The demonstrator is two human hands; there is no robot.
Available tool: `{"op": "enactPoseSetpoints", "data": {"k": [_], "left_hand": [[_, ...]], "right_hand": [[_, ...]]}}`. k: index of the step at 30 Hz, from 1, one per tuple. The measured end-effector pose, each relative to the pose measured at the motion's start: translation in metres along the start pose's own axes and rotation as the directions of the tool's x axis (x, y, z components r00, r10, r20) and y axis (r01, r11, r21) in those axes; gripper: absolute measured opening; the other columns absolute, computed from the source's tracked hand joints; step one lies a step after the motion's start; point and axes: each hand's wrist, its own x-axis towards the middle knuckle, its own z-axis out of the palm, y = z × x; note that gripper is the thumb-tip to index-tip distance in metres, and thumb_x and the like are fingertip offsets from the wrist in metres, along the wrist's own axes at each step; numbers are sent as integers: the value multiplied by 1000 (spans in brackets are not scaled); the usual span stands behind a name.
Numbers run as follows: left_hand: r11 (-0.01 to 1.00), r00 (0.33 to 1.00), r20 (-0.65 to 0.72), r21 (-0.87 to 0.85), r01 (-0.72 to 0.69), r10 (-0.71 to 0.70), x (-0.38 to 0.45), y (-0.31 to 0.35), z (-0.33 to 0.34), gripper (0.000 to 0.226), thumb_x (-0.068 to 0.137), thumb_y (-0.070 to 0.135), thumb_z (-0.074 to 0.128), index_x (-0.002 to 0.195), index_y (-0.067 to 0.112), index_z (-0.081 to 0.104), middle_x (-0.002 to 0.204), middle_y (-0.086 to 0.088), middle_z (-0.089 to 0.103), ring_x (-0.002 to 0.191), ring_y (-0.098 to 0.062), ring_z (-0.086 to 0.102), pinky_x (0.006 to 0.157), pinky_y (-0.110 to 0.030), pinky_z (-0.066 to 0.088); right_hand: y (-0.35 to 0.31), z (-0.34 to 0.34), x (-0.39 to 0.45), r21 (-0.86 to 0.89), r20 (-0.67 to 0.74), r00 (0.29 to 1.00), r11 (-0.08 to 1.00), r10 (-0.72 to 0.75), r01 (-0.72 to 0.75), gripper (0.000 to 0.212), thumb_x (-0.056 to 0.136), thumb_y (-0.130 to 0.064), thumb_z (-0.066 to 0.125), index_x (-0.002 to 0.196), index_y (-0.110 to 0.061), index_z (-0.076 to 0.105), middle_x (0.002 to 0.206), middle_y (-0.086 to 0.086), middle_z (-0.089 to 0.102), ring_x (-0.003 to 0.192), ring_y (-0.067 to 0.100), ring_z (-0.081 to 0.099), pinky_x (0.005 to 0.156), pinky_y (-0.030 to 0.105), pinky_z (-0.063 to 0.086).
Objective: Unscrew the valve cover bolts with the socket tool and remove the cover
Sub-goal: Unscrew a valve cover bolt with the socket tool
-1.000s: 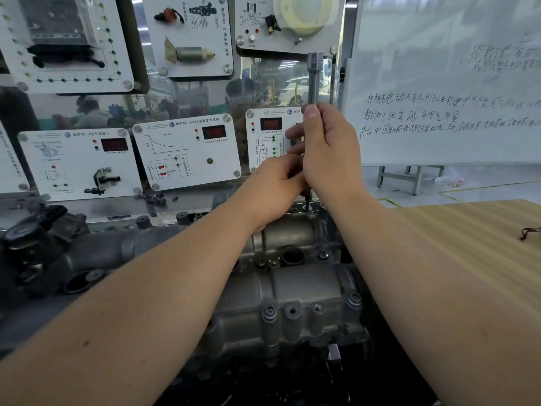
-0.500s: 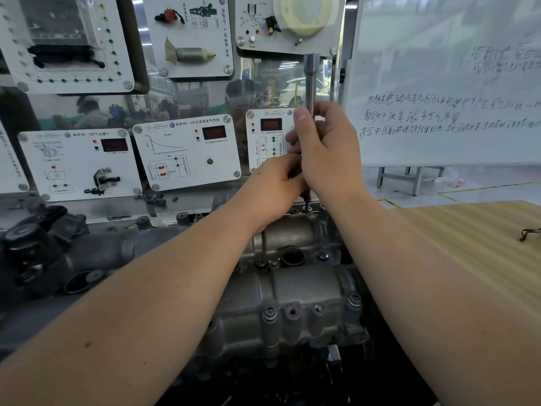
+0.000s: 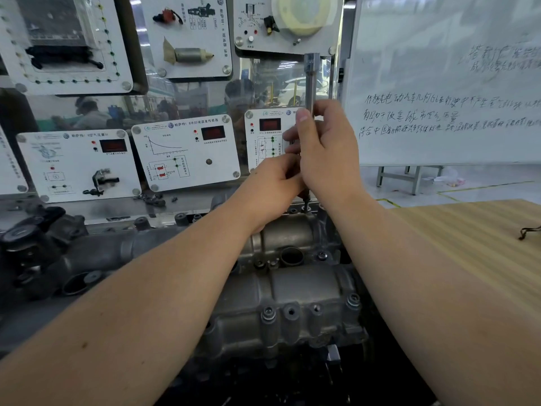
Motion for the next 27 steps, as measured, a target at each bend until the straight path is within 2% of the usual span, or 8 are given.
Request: {"op": "enactPoseSetpoints", "data": {"k": [3,9,11,14,17,19,22,27], "left_hand": [[1000,1000,9,-28,5,-4,-1,2,1,20,101,17,55,89,25,68,86,1,74,70,3,65,55,-7,44],[1000,1000,27,-6,2,-2,-2,3,-1,22,101,18,55,89,30,69,86,7,76,71,6,65,57,-8,44],[1000,1000,15,25,6,-7,-1,2,-1,16,100,21,57,92,29,68,87,5,76,73,1,66,57,-11,45],[999,1000,-1,42,7,-7,1,-1,-1,10,97,19,61,94,26,68,85,3,74,69,0,63,57,-14,44],[999,1000,-2,35,18,-18,0,0,0,11,97,20,60,92,27,67,87,3,75,68,3,64,55,-11,44],[999,999,8,-1,38,-38,-1,2,0,14,98,26,57,92,29,68,90,4,76,71,3,65,55,-11,45],[999,999,19,23,46,-47,-1,2,1,16,91,35,55,91,27,70,89,0,77,75,-7,65,64,-27,48],[999,999,-8,36,40,-40,1,0,0,17,84,34,59,96,27,68,87,3,76,72,-4,65,66,-27,45]], "right_hand": [[-1,1,0,-32,-31,1000,999,-6,5,16,103,-34,47,87,-36,52,77,-13,71,60,1,65,63,21,50],[-4,1,-1,-40,-10,1000,999,8,-8,26,105,-33,41,85,-34,57,78,-12,70,59,3,64,65,26,49],[-5,0,0,-6,-10,1000,1000,20,-20,22,104,-35,42,92,-30,59,79,-11,71,60,3,65,65,26,49],[-2,0,0,12,-7,1000,1000,25,-25,22,103,-37,51,116,-21,56,81,-9,73,65,1,68,68,24,53],[-1,0,0,1,-13,1000,1000,11,-11,8,103,-35,50,101,-28,55,78,-10,73,63,3,68,64,21,52],[-3,1,0,-14,-30,1000,1000,2,-3,18,103,-36,46,88,-32,56,76,-12,71,60,4,66,61,22,50],[-4,1,-1,-17,-23,1000,1000,7,-7,25,102,-38,42,83,-34,57,75,-13,71,61,7,66,62,24,49],[1,1,0,2,2,1000,1000,12,-12,8,100,-38,55,103,-31,56,77,-10,74,69,4,70,72,31,56]]}}
